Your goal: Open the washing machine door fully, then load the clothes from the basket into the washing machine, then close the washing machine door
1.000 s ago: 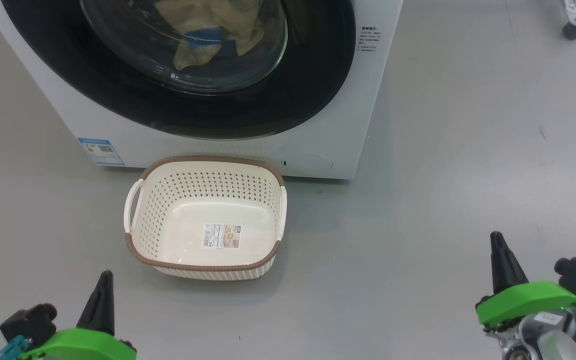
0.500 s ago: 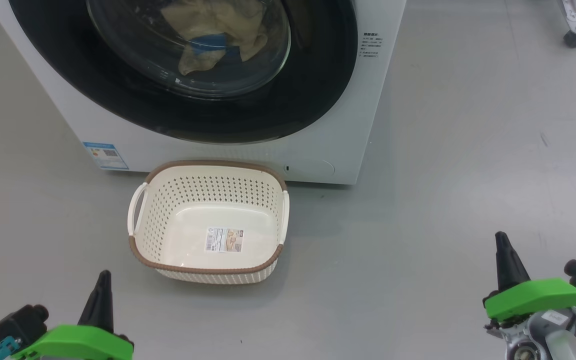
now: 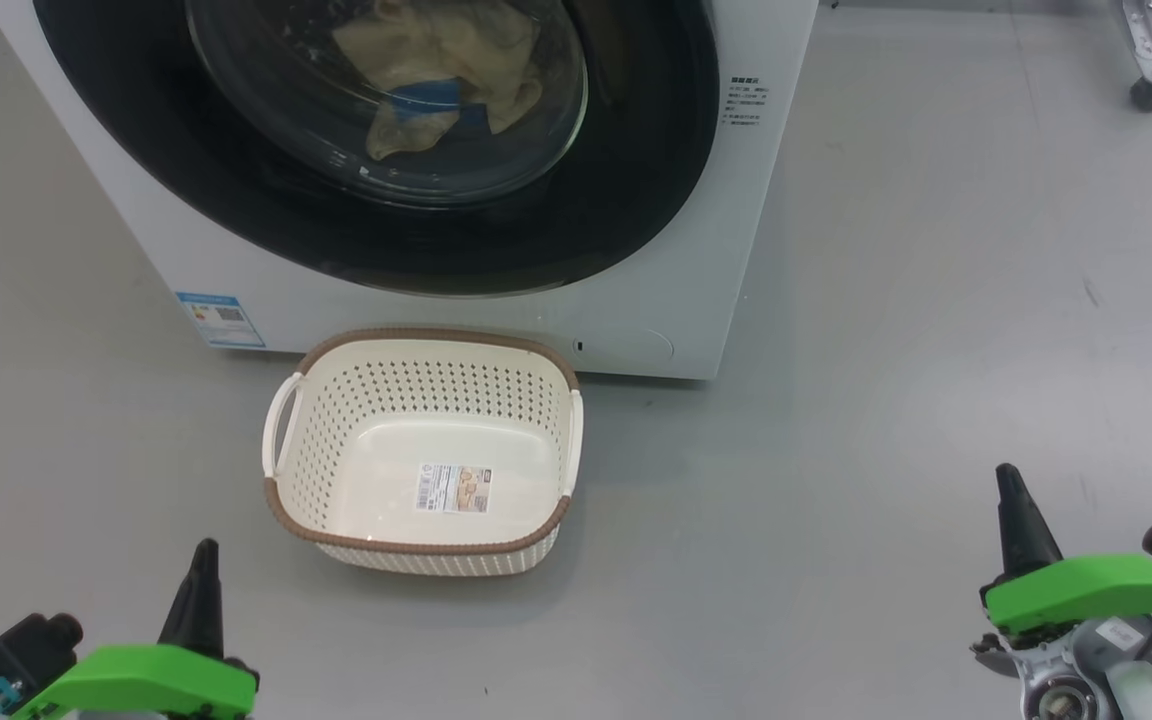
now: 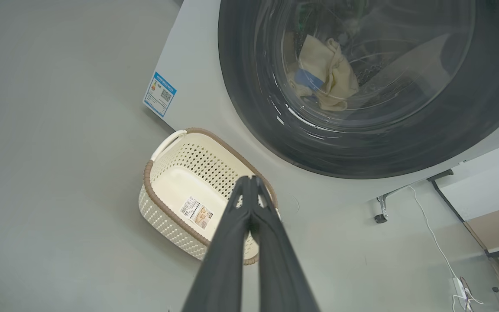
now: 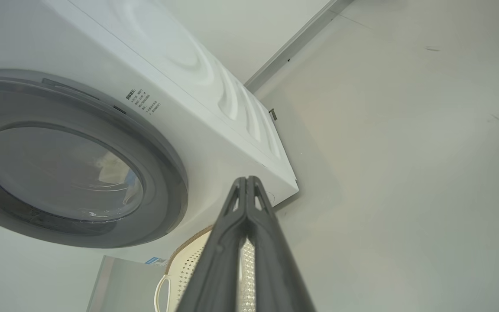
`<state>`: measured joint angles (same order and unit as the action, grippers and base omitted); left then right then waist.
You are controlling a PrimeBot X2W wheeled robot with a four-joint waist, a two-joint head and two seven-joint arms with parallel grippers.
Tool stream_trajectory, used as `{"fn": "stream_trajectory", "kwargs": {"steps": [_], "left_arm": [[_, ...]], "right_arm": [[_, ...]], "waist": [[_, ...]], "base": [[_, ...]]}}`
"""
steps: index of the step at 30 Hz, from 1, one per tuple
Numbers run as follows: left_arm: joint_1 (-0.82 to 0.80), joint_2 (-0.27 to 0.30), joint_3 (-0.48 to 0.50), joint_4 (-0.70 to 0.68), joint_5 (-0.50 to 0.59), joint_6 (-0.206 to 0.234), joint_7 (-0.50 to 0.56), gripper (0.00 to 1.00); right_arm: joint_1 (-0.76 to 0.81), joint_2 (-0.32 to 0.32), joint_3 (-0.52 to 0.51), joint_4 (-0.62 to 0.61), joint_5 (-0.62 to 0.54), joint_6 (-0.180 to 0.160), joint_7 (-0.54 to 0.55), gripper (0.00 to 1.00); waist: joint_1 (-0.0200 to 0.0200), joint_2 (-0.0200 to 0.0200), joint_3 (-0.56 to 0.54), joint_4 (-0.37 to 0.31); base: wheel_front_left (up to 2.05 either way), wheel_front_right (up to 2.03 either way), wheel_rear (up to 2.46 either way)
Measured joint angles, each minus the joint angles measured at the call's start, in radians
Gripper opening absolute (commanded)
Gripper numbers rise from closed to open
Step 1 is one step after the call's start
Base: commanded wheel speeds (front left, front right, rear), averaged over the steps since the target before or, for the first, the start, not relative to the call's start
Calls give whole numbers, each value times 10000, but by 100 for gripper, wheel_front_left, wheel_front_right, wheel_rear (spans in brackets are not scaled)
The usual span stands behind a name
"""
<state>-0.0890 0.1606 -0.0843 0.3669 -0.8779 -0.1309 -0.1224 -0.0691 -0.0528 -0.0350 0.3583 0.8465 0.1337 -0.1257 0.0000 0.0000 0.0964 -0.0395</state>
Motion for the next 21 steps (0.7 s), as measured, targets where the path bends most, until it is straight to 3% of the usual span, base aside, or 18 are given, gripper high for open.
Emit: {"fn": "stream_trajectory", "kwargs": {"steps": [21], "left_arm": [[5, -313, 433, -242, -2019, 6, 627, 0]], "right_arm": [[0, 2, -238, -228, 2113, -2, 610, 0]], "waist": [[0, 0, -259, 110]], "base": [[0, 0, 0]]}}
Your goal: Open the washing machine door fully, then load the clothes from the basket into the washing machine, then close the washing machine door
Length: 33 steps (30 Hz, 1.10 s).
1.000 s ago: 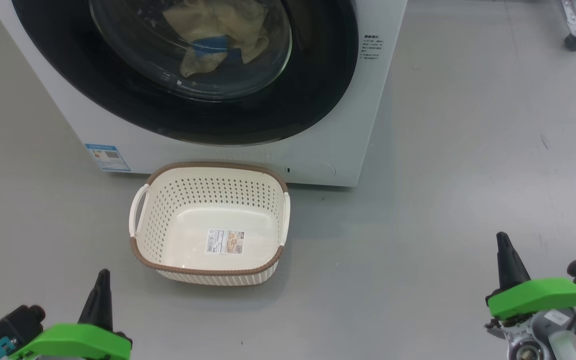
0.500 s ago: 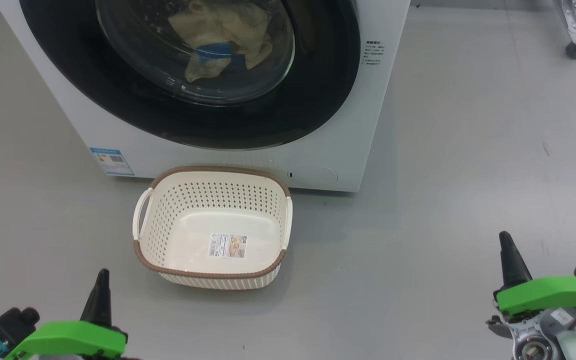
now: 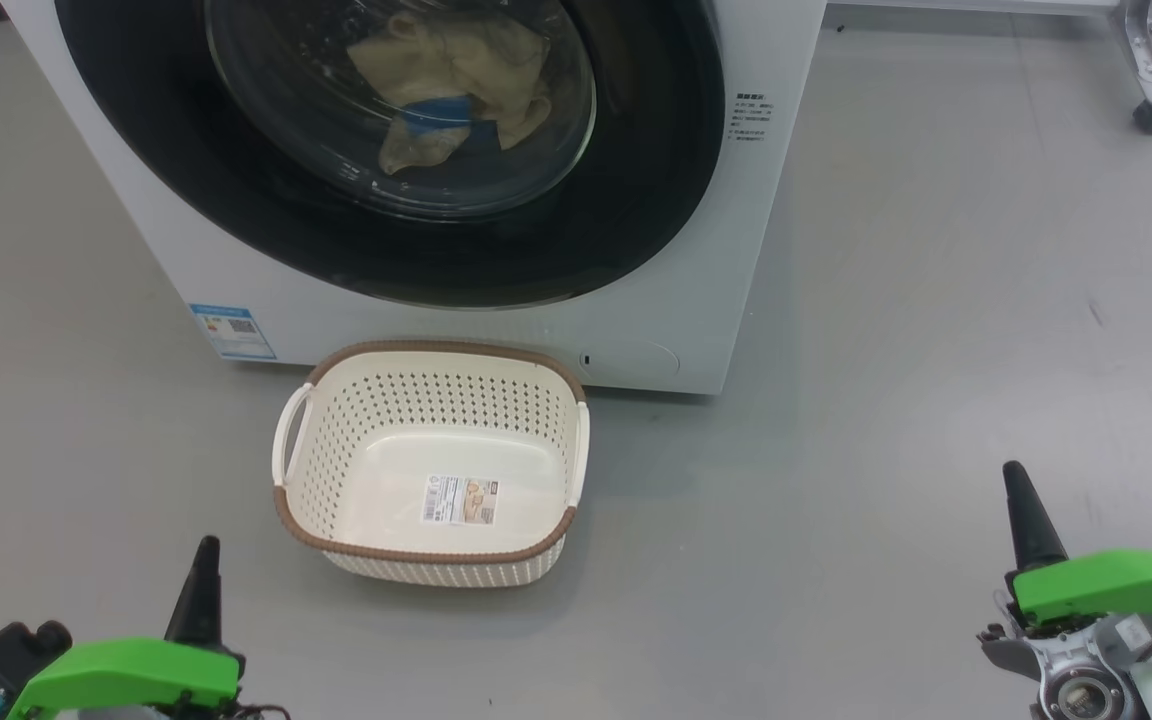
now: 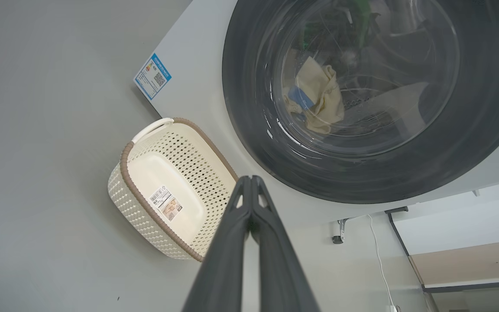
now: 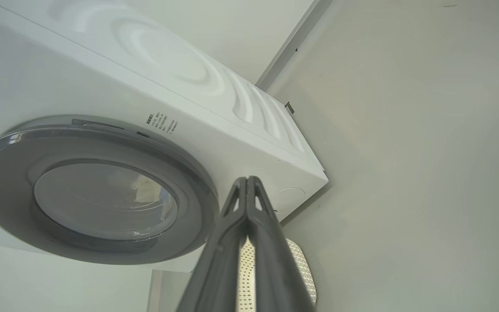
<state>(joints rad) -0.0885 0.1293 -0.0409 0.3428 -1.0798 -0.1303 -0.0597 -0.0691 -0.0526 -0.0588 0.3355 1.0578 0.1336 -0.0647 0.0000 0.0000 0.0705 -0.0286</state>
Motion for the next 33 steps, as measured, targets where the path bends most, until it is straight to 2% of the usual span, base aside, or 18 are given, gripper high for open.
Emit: {"fn": "stream_trajectory", "kwargs": {"steps": [33], "left_arm": [[35, -485, 642, -349, -2987, 2, 961, 0]], "right_arm": [[2, 4, -353, -299, 3122, 0, 930, 0]], "waist": [[0, 0, -388, 164]], "base": [[0, 0, 0]]}}
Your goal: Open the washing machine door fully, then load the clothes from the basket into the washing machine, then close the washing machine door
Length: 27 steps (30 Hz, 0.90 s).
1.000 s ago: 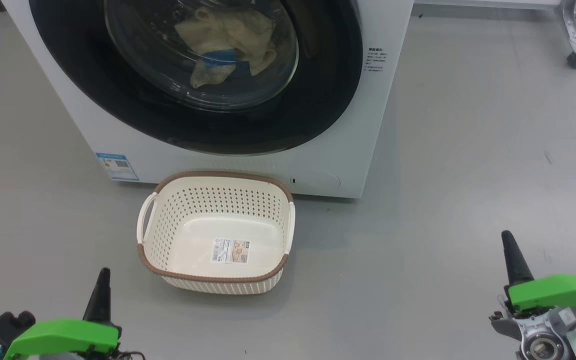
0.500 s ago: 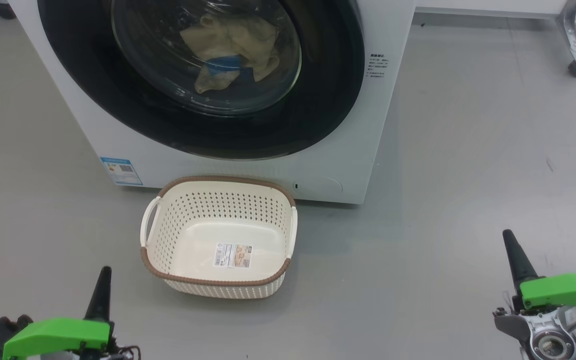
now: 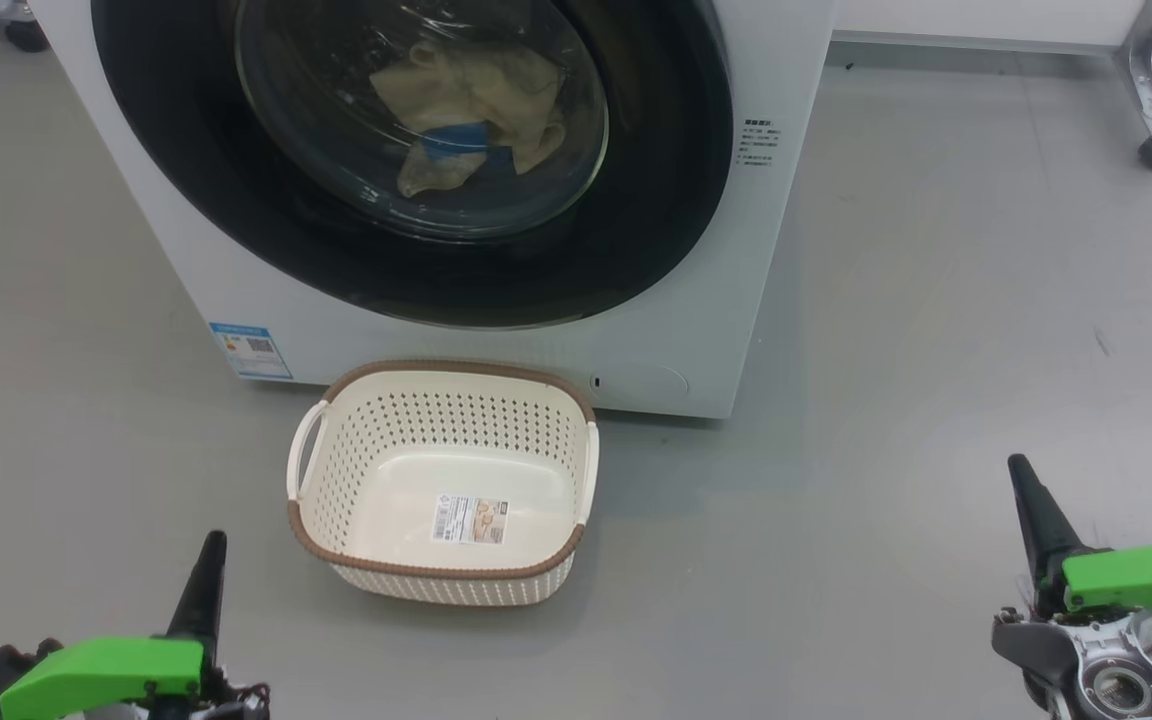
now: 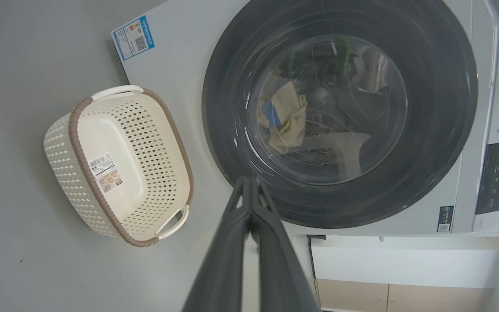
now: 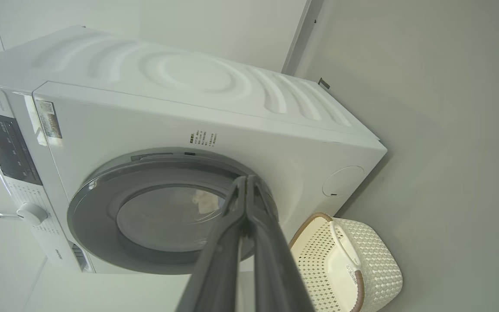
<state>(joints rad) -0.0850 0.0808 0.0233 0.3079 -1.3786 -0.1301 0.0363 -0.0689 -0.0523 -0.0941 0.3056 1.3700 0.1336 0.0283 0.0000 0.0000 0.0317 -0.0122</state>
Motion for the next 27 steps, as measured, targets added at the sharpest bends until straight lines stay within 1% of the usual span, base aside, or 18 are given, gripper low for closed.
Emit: {"fn": "stream_trajectory", "kwargs": {"steps": [24, 27], "left_arm": [[18, -345, 472, -215, -2176, 0, 677, 0], [26, -360, 504, -238, -2251, 0, 696, 0]], "right_arm": [[1, 27, -286, -194, 2259, -2, 711, 0], [1, 29, -297, -226, 2383, -2, 748, 0]], "waist": [[0, 0, -282, 119], [0, 0, -287, 122]], "base": [[0, 0, 0], [0, 0, 0]]}}
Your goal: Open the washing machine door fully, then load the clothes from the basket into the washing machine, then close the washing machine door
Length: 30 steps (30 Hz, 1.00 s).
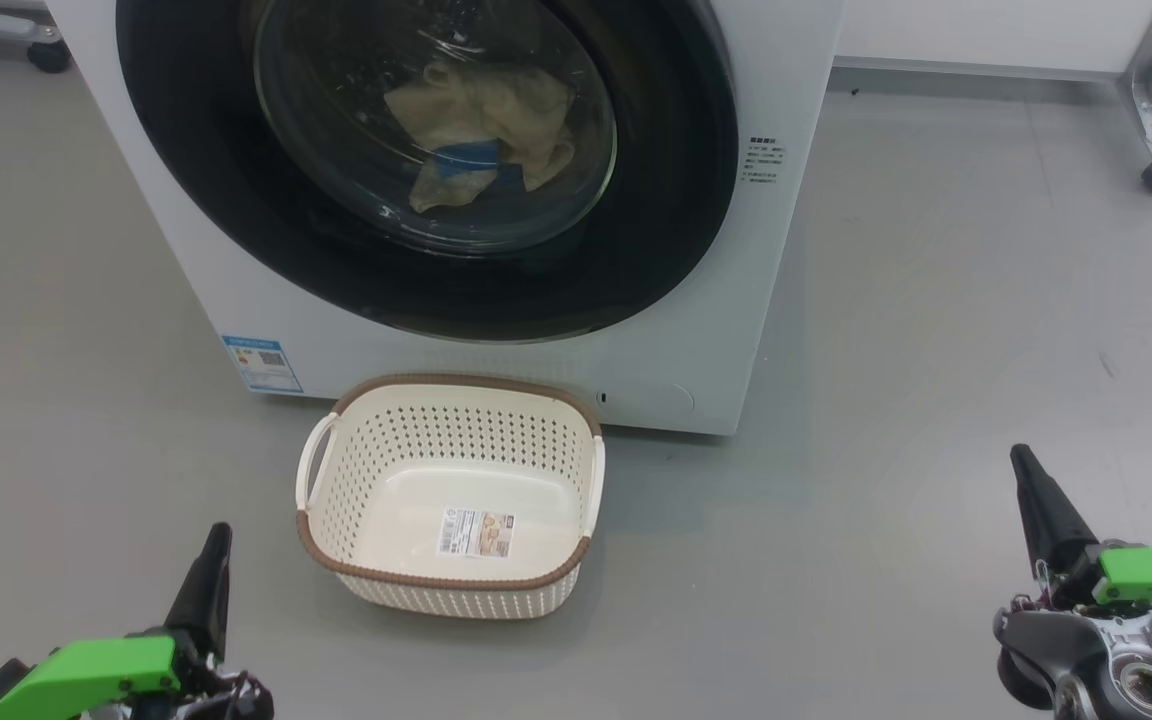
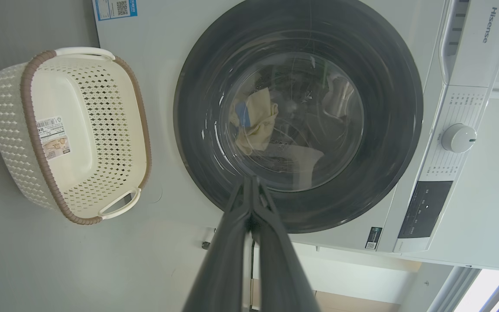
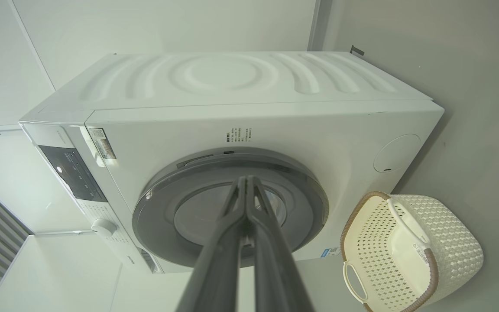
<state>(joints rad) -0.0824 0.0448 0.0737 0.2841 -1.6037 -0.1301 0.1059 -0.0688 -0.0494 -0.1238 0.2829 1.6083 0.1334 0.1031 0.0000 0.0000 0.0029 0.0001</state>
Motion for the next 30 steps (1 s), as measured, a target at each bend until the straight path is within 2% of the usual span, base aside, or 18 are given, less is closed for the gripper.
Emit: {"fn": "stream_trajectory", "kwargs": {"steps": [30], "left_arm": [[6, -15, 23, -17, 0, 0, 0, 0]], "right_arm": [[1, 12, -15, -6, 21, -2, 33, 0]], "waist": [[0, 0, 1, -1]], "base": [[0, 0, 0]]}}
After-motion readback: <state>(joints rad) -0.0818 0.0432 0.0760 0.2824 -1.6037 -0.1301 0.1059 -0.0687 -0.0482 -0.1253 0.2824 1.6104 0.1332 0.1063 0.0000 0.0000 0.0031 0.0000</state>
